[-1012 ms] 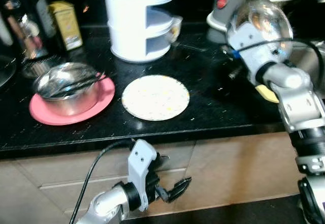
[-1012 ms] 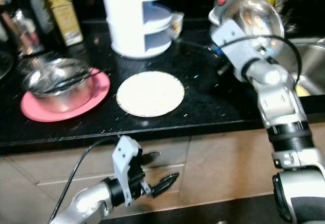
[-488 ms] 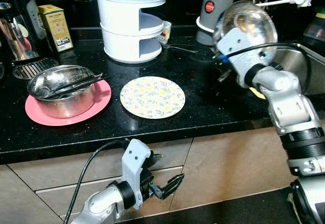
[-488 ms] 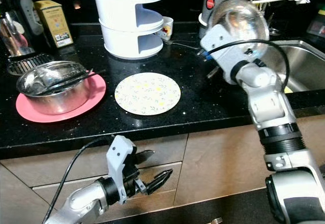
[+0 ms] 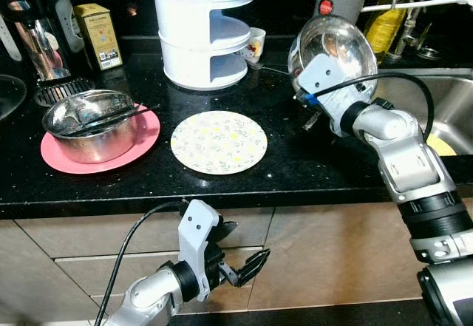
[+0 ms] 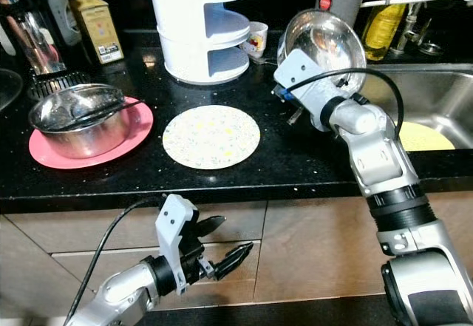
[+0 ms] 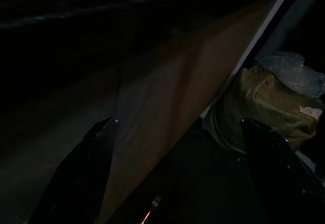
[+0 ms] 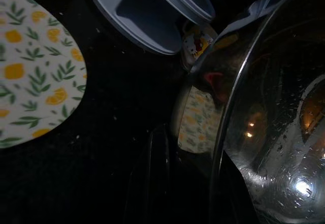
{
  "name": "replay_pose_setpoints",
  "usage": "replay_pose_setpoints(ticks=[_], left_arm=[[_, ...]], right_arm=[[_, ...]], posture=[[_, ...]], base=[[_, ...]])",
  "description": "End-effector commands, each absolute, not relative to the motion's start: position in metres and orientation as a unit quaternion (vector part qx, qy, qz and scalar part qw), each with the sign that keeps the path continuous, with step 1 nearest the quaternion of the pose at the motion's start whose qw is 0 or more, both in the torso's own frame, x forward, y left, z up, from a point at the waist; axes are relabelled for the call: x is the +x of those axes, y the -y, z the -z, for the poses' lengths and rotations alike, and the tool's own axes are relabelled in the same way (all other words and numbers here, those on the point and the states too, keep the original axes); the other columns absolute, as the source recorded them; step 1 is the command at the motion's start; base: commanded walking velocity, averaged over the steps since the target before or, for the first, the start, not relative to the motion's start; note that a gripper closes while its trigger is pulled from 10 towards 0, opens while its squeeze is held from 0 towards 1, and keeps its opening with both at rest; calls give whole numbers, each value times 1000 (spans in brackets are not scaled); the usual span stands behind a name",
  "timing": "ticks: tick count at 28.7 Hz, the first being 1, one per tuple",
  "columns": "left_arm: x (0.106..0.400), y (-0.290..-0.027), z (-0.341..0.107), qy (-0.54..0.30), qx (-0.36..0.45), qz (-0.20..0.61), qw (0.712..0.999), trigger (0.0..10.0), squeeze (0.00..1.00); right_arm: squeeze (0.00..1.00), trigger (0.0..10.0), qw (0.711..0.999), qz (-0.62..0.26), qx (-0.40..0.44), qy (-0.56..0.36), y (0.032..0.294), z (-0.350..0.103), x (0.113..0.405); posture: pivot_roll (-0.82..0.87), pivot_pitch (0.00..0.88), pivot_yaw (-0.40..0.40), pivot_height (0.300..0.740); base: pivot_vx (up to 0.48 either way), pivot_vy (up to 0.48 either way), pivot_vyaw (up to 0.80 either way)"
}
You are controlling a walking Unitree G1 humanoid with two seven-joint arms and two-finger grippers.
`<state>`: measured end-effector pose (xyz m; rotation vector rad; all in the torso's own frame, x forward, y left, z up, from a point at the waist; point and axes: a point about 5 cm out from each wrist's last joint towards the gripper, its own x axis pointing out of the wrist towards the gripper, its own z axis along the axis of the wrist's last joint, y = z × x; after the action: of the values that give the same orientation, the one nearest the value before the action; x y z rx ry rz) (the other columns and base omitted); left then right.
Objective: Kitchen organization
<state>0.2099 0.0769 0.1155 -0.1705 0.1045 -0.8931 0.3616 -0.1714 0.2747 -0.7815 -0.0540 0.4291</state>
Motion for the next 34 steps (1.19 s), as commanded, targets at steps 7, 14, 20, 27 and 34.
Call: replay_pose_setpoints(ticks=[7, 14, 20, 27, 34], left_arm=[[208, -76, -111, -62, -89, 436, 893, 10000, 0], [208, -76, -112, -62, -94, 435, 893, 10000, 0], [209, -76, -112, -61, -94, 436, 893, 10000, 0], [209, -75, -112, -61, -96, 436, 893, 10000, 0], [210, -75, -113, -59, -99, 437, 892, 10000, 0]], right_arm=[[0, 10000, 896, -222, -381, 39, 163, -278, 359], [0, 10000, 894, -235, -380, 40, 156, -273, 357], [0, 10000, 893, -236, -380, 40, 155, -273, 357], [0, 10000, 893, -237, -380, 40, 155, -273, 357], [0, 10000, 893, -238, -380, 40, 154, -272, 357]], posture=[[63, 0, -61, 740], [64, 0, -60, 740], [62, 0, -61, 740], [61, 0, -63, 740], [59, 0, -65, 740]], base=[[0, -336, 0], [0, -350, 0], [0, -351, 0], [0, -348, 0], [0, -253, 0]])
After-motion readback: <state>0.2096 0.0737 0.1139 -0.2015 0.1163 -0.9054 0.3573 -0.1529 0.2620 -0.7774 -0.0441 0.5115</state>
